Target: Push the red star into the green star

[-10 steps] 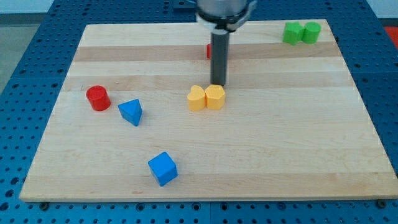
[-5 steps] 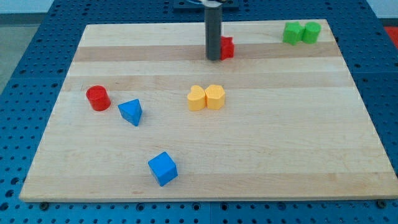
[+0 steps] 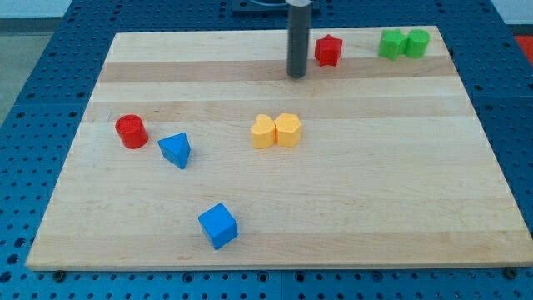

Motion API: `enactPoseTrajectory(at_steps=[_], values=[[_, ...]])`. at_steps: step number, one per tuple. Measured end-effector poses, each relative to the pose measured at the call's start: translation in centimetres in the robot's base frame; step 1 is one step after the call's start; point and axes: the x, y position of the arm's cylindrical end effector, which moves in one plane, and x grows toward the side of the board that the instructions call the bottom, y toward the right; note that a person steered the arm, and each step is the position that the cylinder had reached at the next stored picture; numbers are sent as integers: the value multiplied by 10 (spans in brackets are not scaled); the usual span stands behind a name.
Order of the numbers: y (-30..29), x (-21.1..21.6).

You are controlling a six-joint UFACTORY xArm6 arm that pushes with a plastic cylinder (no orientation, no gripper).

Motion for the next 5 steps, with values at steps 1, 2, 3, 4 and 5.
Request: enactPoseTrajectory(at_steps=[1, 2, 3, 4, 5], values=[[-9, -15], [10, -52], [15, -52], [42, -52], [76, -51]])
